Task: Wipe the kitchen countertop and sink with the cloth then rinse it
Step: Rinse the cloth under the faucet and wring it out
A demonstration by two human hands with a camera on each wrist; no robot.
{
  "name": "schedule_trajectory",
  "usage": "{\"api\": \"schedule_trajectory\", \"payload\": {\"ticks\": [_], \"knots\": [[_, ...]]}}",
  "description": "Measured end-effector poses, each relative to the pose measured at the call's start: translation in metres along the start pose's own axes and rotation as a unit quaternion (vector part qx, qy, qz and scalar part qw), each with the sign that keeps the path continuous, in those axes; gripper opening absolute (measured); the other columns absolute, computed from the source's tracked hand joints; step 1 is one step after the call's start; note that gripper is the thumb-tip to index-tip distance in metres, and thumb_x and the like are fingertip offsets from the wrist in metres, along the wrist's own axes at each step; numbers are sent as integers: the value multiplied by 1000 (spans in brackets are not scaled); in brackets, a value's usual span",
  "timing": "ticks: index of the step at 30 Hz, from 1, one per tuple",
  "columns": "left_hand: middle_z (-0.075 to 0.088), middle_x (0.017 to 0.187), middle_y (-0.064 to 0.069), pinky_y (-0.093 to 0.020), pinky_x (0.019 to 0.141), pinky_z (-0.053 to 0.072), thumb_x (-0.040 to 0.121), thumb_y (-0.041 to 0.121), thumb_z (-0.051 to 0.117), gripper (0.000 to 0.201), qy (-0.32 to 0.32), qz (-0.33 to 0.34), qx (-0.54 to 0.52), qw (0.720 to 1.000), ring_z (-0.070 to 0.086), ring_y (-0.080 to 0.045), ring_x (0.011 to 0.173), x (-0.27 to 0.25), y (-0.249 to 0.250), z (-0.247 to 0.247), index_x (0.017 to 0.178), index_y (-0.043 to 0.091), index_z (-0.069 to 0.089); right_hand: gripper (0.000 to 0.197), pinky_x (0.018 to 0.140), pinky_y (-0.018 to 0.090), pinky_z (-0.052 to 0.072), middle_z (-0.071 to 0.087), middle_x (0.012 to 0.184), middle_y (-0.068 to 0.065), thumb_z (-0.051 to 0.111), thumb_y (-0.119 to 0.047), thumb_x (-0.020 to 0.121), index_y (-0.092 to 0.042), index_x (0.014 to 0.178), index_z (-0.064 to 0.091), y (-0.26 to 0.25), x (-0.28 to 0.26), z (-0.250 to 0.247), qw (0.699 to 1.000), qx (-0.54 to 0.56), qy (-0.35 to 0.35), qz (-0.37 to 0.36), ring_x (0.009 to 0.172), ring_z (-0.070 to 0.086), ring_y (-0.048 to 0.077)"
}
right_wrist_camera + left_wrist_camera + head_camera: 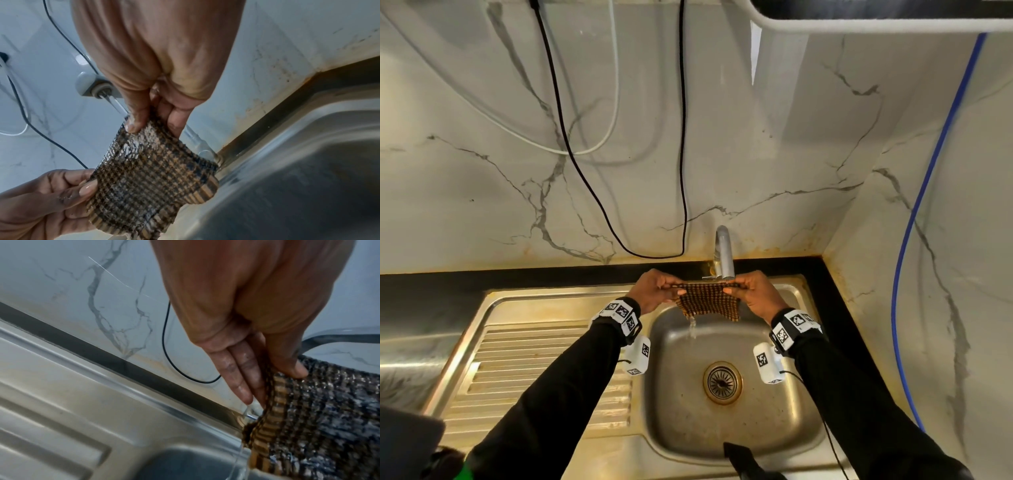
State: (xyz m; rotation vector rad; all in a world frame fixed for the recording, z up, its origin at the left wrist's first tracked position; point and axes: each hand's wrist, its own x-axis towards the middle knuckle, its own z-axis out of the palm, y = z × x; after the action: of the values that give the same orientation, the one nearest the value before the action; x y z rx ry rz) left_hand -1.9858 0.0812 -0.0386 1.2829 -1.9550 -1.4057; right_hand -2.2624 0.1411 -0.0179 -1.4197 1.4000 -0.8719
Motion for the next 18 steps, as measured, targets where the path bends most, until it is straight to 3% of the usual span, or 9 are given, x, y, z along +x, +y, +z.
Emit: {"api": "schedule_trajectory", "payload": {"ticks": [5, 12, 18], "knots": [[79, 103, 1, -46, 98, 58, 91, 13, 73, 22, 12, -1, 12, 1000, 74, -16, 101, -11, -6, -17, 113, 13, 76, 17, 74, 18, 55, 77, 96, 12, 73, -7, 90, -2, 107, 76, -5, 8, 15, 1000, 18, 12, 9, 86, 73, 12], [79, 103, 1, -46, 98, 58, 92, 12, 73, 22, 11, 4, 18, 1000, 74, -15, 101, -14, -11, -18, 113, 14, 76, 24, 80, 15, 55, 76, 105, 7, 71, -4, 91, -3, 115, 75, -5, 7, 18, 1000, 7, -2, 2, 96, 71, 8], [80, 102, -2, -40, 97, 58, 91, 11, 74, 21, -17, 18, -13, 1000, 75, -20, 100, 5, 16, 11, 112, 12, 76, 24, 86, 24, 58, 79, 95, -1, 68, 6, 90, -9, 105, 78, 4, -3, -19, 999, -2, 34, -13, 95, 74, 11]]}}
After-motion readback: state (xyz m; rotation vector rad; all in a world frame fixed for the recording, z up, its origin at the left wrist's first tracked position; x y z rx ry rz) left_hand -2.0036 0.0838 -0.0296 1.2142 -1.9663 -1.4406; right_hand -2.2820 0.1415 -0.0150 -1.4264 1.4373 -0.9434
